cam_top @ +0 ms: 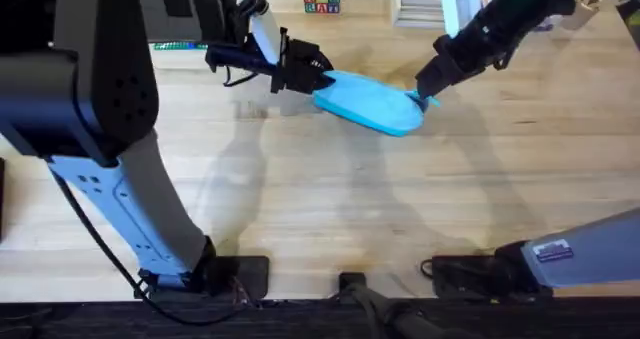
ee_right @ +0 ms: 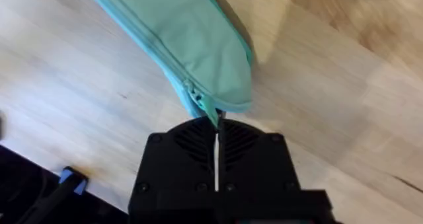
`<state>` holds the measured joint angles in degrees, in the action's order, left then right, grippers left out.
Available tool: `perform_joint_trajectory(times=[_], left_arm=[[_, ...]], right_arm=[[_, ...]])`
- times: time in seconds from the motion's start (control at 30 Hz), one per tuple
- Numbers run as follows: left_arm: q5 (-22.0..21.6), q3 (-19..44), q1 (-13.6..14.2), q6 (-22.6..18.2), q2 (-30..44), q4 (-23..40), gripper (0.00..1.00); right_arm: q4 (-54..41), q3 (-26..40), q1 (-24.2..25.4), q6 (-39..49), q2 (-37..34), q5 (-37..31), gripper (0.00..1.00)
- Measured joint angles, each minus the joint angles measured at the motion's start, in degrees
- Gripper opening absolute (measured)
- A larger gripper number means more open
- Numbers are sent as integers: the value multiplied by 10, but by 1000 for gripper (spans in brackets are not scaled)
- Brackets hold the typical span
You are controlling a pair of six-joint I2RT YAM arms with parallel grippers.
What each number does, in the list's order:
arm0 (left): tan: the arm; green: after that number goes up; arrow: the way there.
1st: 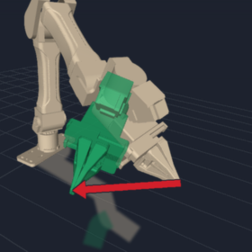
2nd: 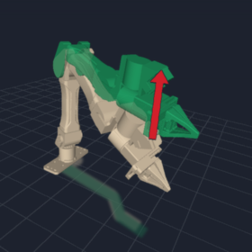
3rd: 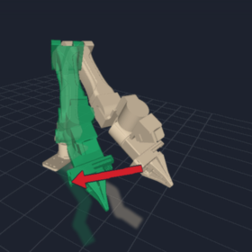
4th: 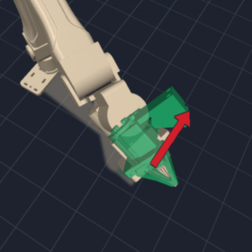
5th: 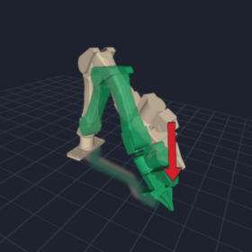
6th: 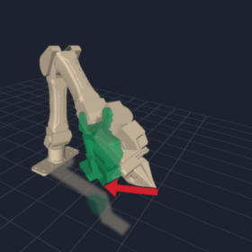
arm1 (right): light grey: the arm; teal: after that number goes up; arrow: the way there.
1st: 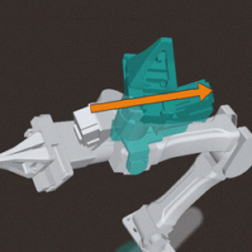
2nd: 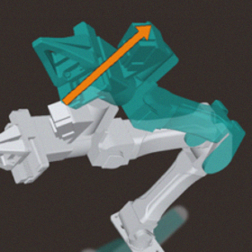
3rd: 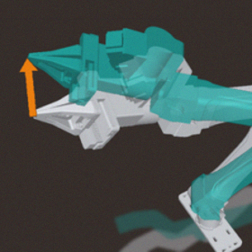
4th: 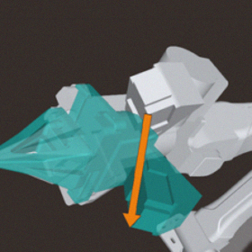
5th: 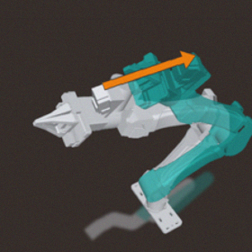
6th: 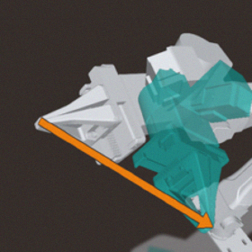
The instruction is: Unzip the bag, pick up the pens from the table one at a time and place them inside, then zip the bag closed.
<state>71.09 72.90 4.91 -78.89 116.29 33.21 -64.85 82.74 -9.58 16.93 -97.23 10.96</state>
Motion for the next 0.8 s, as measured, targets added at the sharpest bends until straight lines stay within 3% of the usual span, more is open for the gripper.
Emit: perform_joint_trajectory(times=[0.8], left_arm=[[-2, 0, 0, 0, 0, 0, 42]], right_arm=[[30, -81, 132, -19, -7, 18, 35]])
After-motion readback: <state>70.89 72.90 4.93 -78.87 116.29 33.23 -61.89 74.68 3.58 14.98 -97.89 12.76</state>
